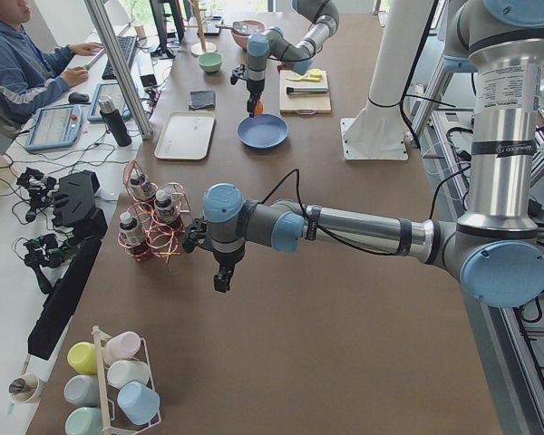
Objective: Pick orange to plate
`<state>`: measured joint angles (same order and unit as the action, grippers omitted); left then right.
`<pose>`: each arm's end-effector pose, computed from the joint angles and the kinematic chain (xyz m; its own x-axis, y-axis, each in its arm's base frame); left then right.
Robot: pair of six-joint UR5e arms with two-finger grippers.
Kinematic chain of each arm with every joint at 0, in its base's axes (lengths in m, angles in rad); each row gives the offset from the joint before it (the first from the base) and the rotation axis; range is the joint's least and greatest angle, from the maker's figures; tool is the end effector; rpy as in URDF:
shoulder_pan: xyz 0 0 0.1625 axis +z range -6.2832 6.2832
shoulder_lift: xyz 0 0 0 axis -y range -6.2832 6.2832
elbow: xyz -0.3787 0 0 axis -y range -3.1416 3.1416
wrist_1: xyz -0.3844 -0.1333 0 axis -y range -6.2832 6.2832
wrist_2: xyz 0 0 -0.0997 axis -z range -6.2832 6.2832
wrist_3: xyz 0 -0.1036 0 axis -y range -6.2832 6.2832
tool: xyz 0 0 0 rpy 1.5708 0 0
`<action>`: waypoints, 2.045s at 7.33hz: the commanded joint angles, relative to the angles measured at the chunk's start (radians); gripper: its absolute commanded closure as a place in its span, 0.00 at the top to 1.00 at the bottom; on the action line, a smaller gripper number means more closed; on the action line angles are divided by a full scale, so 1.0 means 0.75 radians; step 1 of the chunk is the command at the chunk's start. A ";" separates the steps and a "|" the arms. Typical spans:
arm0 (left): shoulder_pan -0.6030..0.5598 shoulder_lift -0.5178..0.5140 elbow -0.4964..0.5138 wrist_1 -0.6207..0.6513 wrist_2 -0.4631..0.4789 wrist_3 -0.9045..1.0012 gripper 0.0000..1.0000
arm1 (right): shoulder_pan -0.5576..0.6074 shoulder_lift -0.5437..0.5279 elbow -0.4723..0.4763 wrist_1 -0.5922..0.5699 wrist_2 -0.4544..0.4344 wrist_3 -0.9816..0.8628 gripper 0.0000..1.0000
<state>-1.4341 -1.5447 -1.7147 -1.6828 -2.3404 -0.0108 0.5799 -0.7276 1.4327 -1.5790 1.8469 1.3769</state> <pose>0.0056 -0.4897 0.5456 0.6913 0.2445 -0.6800 -0.1252 0.9673 0.2205 -0.5414 -0.4802 0.1777 0.7028 0.2388 0.6701 -0.2501 0.9648 -0.0815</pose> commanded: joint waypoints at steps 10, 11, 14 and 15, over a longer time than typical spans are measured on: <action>0.002 0.022 0.014 0.010 -0.048 0.000 0.98 | 0.087 0.089 0.169 -0.168 0.093 0.050 1.00; 0.002 0.045 0.022 0.016 -0.048 0.000 0.98 | 0.187 0.062 0.237 -0.264 0.203 -0.084 1.00; -0.053 0.117 0.016 0.037 -0.058 0.073 0.98 | 0.492 -0.270 0.386 -0.286 0.337 -0.614 1.00; -0.102 0.102 0.010 0.172 -0.074 0.223 0.98 | 0.614 -0.407 0.441 -0.286 0.400 -0.840 1.00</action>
<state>-1.4719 -1.4643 -1.7035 -1.6342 -2.3846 0.0550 0.9280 -0.9068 1.7079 -1.7907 2.0893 0.9568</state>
